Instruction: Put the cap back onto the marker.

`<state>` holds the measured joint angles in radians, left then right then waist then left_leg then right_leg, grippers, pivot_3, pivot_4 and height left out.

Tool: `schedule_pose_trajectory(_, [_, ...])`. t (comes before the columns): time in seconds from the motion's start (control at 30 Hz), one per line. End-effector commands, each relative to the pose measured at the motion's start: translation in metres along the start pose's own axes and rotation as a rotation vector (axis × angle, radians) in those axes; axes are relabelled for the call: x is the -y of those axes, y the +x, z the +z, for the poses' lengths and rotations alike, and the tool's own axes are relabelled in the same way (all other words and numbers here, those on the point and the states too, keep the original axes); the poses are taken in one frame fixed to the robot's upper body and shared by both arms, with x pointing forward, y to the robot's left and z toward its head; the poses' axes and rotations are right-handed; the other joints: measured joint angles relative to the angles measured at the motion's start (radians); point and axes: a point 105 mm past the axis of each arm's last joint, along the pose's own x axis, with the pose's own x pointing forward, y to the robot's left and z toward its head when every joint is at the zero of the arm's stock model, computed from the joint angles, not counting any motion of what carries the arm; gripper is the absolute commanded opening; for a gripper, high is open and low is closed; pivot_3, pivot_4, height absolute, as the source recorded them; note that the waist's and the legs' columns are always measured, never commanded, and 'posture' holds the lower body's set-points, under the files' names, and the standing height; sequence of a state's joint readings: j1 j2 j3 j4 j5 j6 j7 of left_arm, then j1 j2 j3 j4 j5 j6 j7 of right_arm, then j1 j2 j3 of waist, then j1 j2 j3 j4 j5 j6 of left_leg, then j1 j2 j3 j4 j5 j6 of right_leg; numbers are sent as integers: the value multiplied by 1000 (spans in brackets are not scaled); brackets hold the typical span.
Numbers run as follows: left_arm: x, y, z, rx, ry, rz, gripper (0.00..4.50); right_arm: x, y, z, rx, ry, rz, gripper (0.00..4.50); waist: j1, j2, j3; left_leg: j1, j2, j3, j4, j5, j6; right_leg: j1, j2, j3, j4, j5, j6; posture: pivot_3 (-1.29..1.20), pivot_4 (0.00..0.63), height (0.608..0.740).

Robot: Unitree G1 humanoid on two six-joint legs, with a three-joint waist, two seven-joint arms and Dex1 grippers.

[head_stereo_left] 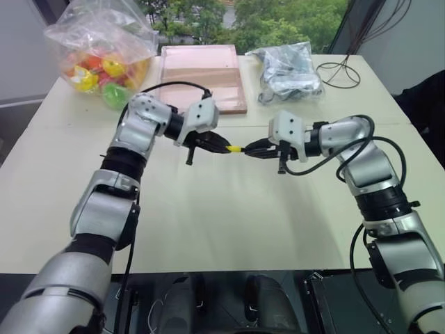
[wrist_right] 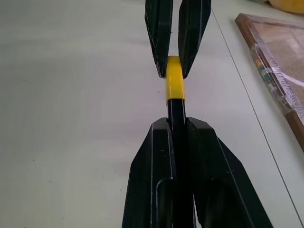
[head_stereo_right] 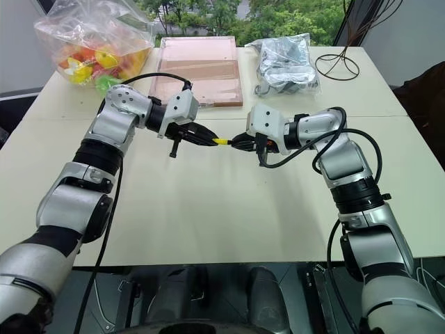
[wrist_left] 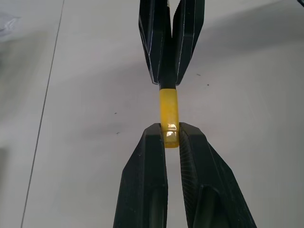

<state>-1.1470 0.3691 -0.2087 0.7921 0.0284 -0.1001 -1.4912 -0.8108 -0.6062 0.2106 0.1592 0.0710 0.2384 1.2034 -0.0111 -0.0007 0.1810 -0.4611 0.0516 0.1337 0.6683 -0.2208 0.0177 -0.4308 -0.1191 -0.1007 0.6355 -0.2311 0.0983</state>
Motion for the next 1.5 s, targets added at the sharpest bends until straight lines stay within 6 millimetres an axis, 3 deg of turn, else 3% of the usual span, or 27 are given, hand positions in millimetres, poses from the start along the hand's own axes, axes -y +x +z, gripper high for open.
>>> schedule_pose_trajectory(0.03, [-4,10,19,27,94,-9,11,-3,3,12,19,-96,10,0,0,0,0,0,0,0,0,0,0,0,0,0,0,0,0,0,150,740])
schedule_pose_trajectory(0.33, [-6,9,15,18,100,14,11,-4,0,9,16,-76,8,0,0,0,0,0,0,0,0,0,0,0,0,0,0,0,0,0,150,740])
schedule_pose_trajectory(0.57, [-17,5,14,-16,129,91,3323,-6,-3,2,-10,-62,11,0,-1,0,0,0,0,0,0,0,0,0,0,0,0,0,0,0,150,740])
schedule_pose_trajectory(0.67, [-28,-4,22,4,135,155,3323,-12,-9,-11,-53,-47,21,0,3,0,0,0,0,0,0,0,0,0,0,0,0,0,0,0,150,740])
schedule_pose_trajectory(0.8, [-22,-18,18,-30,131,115,3323,0,-21,-24,-83,-19,-80,0,-2,0,0,0,0,0,0,0,0,0,0,0,0,0,0,0,150,740])
schedule_pose_trajectory(0.97, [-21,-50,22,59,28,192,3323,32,-53,-52,-105,113,-401,0,-2,0,0,0,0,0,-1,0,0,-1,0,0,0,0,0,0,150,740])
schedule_pose_trajectory(1.1, [-23,-74,20,202,-117,374,3323,42,-84,-69,-83,288,-634,0,1,0,0,0,0,0,0,0,0,0,0,0,0,0,0,0,150,740])
schedule_pose_trajectory(1.3, [-27,-105,0,308,-300,783,3323,25,-122,-98,-127,533,-865,0,0,0,0,0,0,-1,0,0,0,1,0,0,0,0,0,0,150,740])
schedule_pose_trajectory(1.4, [-27,-115,-28,292,-430,1044,3323,9,-121,-108,-153,599,-902,0,0,0,0,1,0,-1,0,0,0,2,0,0,0,0,0,0,150,740])
schedule_pose_trajectory(1.5, [-10,-111,-47,294,-549,1164,3323,-4,-113,-118,-174,665,-928,0,-1,0,0,2,0,-2,-1,0,0,3,0,0,0,0,0,0,150,740])
